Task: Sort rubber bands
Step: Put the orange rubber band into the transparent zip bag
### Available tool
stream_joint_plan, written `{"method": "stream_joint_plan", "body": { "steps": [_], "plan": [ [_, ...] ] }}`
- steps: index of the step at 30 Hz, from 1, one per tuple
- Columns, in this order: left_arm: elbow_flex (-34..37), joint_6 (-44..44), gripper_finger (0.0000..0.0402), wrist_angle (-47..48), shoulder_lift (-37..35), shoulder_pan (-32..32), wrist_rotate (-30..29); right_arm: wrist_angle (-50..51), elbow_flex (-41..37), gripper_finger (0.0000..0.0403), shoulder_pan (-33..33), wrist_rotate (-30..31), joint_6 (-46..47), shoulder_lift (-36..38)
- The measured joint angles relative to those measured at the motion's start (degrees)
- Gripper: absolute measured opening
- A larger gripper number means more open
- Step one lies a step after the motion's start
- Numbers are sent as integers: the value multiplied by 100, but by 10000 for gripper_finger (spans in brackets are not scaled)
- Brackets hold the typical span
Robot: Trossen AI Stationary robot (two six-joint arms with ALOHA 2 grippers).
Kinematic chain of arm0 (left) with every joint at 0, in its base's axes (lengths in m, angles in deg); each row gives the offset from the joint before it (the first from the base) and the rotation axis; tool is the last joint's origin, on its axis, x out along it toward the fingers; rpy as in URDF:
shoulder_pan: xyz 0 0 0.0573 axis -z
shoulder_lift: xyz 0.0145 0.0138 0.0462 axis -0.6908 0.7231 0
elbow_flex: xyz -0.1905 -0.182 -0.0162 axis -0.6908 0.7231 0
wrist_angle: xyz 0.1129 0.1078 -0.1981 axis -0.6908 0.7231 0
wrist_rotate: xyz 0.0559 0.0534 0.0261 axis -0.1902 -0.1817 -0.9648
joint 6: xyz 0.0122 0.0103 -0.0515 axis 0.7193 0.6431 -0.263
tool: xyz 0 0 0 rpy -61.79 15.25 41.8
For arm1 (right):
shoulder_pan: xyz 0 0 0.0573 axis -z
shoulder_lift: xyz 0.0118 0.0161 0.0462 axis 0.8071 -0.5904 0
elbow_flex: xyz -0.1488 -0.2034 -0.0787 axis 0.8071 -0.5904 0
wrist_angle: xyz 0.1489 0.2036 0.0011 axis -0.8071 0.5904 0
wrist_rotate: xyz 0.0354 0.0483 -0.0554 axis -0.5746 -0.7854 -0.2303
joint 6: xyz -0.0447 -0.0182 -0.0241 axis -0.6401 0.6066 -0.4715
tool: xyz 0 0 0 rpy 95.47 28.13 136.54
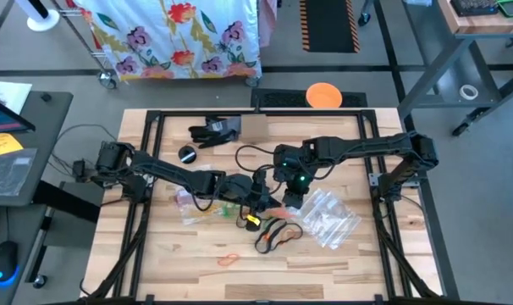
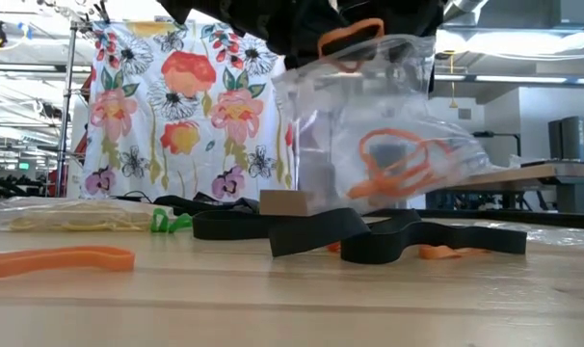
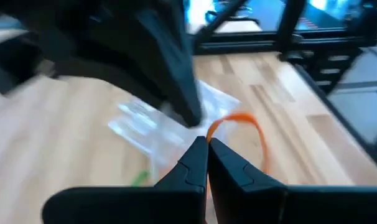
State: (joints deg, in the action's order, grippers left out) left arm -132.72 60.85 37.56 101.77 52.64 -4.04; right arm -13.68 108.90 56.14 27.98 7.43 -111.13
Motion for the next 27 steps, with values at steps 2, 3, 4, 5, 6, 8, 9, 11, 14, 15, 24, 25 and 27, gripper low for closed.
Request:
{"method": "stream_joint_plan", "body": {
  "steps": [2, 3, 4, 5, 6, 8, 9, 11, 14, 15, 24, 25, 27],
  "plan": [
    [0, -110, 0, 93, 0, 0, 253, -7, 0, 5, 0, 0, -1, 1],
    [-2, -190, 0, 165, 0, 0, 345, -19, 0, 5, 0, 0, 1, -1],
    [-12, -275, 0, 260, 0, -7, 364, -48, 0, 5, 0, 0, 1, 0],
    [-24, -363, 0, 333, 0, -24, 364, -73, 0, 5, 0, 0, 1, 1],
    [-24, -438, 0, 349, 2, -48, 360, -104, 0, 5, 0, 0, 5, -1],
    [-33, -545, 0, 345, 2, -102, 350, -199, 0, 5, -9, 0, 19, 1],
    [-33, -587, 0, 337, 2, -125, 340, -224, 0, 5, -29, 2, 17, 1],
    [-33, -679, 0, 349, 2, -166, 336, -237, 0, 5, -82, 21, 12, 0],
    [-33, -845, 0, 395, 2, -218, 340, -244, 0, 5, -204, 15, 15, -1],
    [-33, -878, 0, 400, 2, -237, 340, -247, 0, 5, -235, 13, 19, 1],
    [-33, -809, 7, 344, 2, -185, 318, -243, 2, 5, -225, -8, 60, 1],
    [-33, -713, 14, 341, 2, -162, 317, -245, 0, 5, -221, -6, 58, -1],
    [-33, -592, 31, 335, 2, -106, 315, -246, 0, 5, -215, -4, 55, 0]
  ]
}}
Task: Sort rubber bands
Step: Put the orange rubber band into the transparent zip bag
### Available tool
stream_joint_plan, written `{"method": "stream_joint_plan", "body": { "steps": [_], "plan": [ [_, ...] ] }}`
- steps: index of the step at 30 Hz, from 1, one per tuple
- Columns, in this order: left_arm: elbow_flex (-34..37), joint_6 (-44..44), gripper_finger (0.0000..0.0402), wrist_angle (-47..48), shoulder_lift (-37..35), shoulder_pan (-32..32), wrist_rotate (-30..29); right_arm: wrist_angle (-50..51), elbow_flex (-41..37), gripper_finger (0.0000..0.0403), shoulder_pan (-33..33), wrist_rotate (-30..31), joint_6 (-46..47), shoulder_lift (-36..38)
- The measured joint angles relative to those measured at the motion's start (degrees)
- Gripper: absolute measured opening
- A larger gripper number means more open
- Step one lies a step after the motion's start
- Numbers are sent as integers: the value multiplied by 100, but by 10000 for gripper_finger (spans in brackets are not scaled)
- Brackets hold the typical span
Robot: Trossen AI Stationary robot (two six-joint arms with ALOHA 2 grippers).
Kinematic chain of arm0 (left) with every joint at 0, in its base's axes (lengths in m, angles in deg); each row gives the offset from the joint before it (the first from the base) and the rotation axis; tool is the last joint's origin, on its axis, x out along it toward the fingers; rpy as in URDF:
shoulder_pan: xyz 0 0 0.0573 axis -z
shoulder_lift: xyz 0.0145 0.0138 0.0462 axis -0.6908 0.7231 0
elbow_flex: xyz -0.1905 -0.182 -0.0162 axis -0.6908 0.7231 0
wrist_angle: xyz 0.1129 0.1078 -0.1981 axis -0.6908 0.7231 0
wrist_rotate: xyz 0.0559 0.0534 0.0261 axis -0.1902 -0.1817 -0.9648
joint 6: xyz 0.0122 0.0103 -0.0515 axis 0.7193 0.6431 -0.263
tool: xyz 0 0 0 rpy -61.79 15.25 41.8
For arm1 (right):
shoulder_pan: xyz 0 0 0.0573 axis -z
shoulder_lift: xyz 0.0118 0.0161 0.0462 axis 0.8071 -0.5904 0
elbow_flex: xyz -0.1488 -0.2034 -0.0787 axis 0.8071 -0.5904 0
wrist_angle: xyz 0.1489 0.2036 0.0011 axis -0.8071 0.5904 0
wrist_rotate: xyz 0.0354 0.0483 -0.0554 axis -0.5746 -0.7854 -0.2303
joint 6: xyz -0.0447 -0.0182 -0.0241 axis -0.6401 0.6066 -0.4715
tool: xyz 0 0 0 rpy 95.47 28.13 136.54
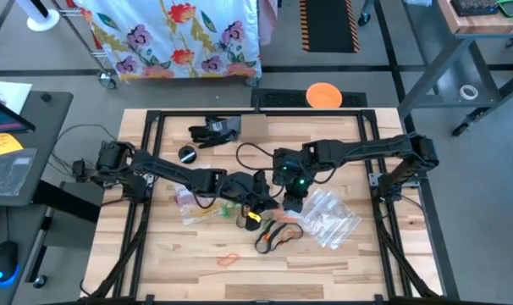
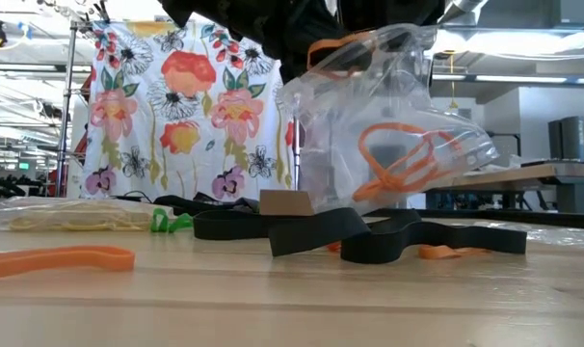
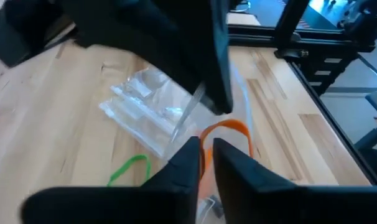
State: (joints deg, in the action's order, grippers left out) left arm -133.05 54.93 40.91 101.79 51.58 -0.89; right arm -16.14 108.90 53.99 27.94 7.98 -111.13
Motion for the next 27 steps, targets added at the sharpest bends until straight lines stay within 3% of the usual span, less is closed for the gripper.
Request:
{"method": "stream_joint_plan", "body": {
  "steps": [9, 27],
  "plan": [
    [0, 130, 111, -124, -48, 113, -631, 2, 0, 5, 3, 4, -14, 0],
    [-2, 398, 116, 72, -181, 205, -490, 27, 2, 5, -13, 2, -12, -1]
  ]
}}
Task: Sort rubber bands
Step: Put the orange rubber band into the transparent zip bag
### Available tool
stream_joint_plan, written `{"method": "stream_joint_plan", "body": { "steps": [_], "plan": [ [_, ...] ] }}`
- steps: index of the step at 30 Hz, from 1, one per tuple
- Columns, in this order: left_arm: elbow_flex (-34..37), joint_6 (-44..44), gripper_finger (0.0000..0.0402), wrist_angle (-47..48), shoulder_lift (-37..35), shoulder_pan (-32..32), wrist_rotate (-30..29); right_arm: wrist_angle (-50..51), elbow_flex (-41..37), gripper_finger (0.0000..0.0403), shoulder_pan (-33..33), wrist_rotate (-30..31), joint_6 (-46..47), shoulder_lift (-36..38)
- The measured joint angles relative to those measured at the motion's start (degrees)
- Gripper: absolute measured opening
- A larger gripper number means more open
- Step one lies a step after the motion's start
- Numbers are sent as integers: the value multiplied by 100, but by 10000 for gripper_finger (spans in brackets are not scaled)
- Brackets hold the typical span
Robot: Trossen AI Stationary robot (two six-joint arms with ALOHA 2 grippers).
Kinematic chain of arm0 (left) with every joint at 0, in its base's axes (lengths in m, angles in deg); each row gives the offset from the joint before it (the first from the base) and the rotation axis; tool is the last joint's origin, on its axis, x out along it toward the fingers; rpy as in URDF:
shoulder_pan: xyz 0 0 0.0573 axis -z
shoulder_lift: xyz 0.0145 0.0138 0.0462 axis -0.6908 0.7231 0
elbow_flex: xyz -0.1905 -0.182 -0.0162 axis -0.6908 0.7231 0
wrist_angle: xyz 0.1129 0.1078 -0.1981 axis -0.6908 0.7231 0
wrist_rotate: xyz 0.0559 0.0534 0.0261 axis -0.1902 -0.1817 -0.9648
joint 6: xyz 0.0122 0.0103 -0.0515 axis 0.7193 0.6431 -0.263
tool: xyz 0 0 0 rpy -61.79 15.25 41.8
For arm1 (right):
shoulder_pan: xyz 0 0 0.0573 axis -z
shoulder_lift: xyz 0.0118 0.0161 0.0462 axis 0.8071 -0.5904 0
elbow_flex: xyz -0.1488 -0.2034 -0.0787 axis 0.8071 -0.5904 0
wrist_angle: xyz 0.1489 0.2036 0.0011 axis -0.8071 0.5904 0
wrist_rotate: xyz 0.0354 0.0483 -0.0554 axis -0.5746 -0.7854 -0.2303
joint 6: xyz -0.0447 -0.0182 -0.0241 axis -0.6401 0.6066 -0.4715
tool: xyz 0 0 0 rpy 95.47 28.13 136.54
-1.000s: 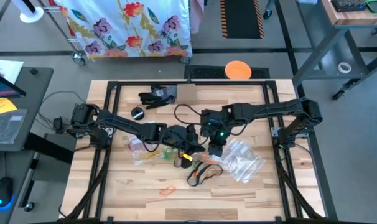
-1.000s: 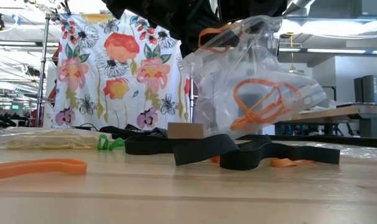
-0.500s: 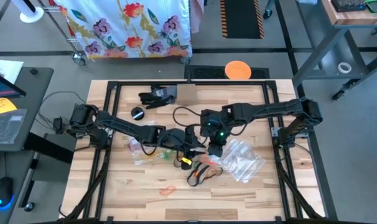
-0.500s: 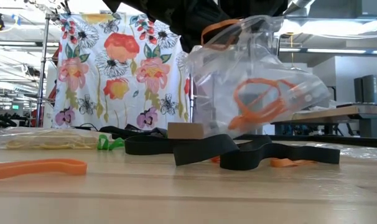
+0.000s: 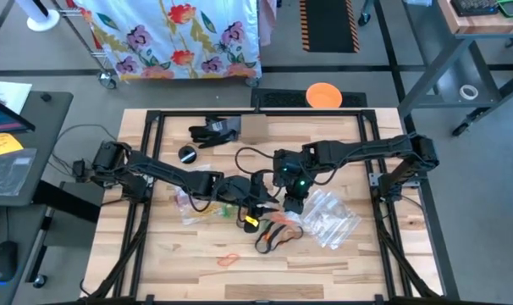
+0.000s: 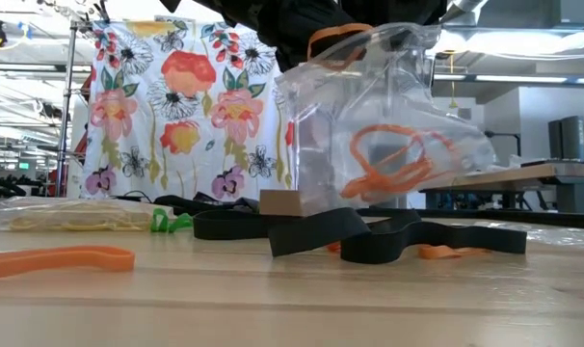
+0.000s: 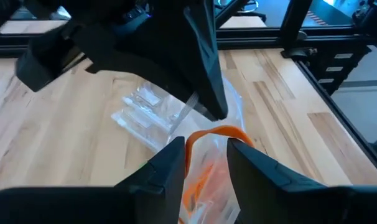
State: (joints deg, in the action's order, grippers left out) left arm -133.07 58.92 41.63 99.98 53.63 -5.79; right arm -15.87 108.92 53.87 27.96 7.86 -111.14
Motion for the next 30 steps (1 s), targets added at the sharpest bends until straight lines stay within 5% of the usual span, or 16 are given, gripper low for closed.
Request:
{"method": "stream_joint_plan", "body": {
  "steps": [26, 30],
  "plan": [
    [-2, 472, 117, -188, -112, 220, -1861, 22, 0, 5, -83, 90, 145, -19],
    [-2, 484, 117, -138, -210, 298, -1789, 22, 0, 5, -125, 89, 146, -30]
  ]
}}
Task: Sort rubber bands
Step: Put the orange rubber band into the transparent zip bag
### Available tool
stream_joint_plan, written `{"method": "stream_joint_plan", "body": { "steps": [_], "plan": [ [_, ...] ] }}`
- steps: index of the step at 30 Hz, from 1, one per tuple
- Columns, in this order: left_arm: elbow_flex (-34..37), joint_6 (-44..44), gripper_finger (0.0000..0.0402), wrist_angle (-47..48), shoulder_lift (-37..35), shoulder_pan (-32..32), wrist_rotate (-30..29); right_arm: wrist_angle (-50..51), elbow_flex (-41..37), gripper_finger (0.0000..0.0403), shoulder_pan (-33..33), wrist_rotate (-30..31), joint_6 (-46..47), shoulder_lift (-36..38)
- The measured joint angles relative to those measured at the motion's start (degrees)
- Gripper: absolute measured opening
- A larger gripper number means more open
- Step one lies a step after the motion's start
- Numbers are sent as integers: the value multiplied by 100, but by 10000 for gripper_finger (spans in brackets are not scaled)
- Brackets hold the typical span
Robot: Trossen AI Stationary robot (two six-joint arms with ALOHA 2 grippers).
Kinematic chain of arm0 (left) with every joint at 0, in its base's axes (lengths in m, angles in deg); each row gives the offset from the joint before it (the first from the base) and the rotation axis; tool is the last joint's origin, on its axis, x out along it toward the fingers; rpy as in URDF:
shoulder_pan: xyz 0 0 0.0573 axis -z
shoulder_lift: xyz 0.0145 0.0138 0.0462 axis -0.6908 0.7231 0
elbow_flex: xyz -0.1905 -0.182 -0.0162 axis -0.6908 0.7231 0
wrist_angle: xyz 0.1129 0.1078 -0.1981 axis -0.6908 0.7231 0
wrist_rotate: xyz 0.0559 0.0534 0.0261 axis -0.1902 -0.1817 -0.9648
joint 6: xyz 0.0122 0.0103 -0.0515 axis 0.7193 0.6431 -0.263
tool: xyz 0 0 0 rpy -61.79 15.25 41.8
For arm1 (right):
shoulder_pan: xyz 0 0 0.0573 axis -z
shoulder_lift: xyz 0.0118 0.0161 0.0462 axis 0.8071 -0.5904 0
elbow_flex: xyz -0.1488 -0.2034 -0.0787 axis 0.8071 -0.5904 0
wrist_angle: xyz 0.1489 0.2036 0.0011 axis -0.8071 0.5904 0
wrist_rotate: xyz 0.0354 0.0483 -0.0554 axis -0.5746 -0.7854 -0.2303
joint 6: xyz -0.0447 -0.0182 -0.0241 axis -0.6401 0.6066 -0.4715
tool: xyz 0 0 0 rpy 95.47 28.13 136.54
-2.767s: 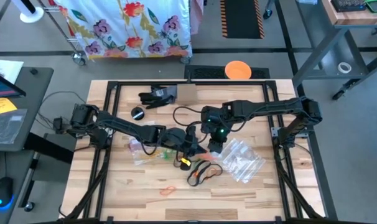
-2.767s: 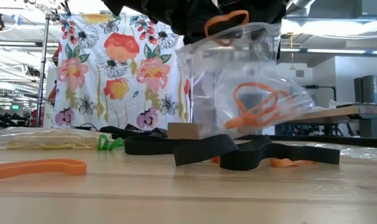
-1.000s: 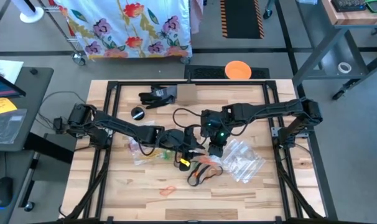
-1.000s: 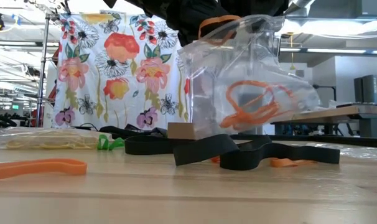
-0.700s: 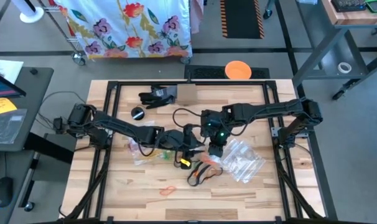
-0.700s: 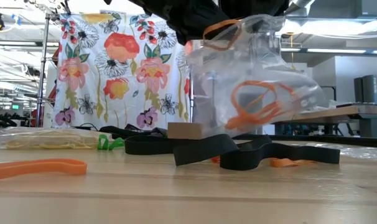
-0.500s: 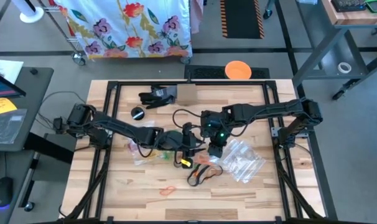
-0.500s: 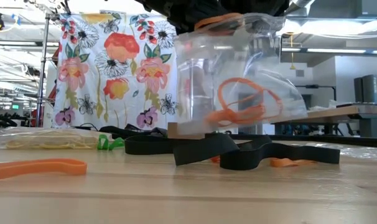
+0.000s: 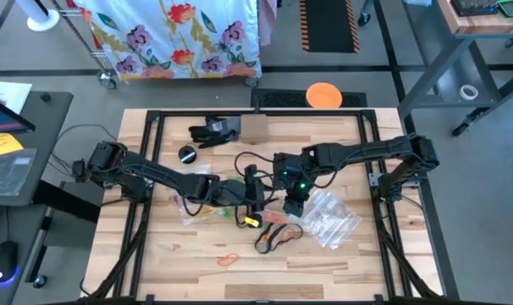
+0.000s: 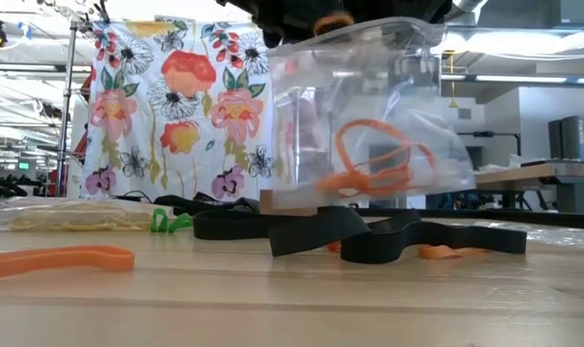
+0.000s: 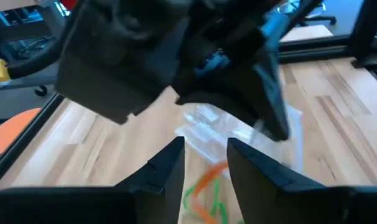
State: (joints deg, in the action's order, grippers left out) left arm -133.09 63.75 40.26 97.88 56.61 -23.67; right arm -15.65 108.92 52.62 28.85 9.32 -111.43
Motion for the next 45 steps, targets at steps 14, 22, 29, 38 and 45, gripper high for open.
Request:
{"method": "stream_joint_plan", "body": {
  "steps": [14, 22, 29, 38, 45],
  "plan": [
    [2, 101, 117, 260, -200, 236, -180, 20, 0, 5, 3, -8, 7, 0],
    [103, -985, 117, 2887, -974, 522, -809, 1099, -2, 5, 14, 283, -109, 0],
    [977, -1526, 117, 2918, -999, 507, 191, 1075, -2, 5, 102, 359, -60, 11],
    [2298, -3137, 117, 1031, -990, 1606, 1750, 1075, -2, 5, 97, 357, -133, 13],
    [2447, -3259, 117, 222, -849, 2168, 1269, 1071, -2, 5, 91, 357, -135, 15]
  ]
}}
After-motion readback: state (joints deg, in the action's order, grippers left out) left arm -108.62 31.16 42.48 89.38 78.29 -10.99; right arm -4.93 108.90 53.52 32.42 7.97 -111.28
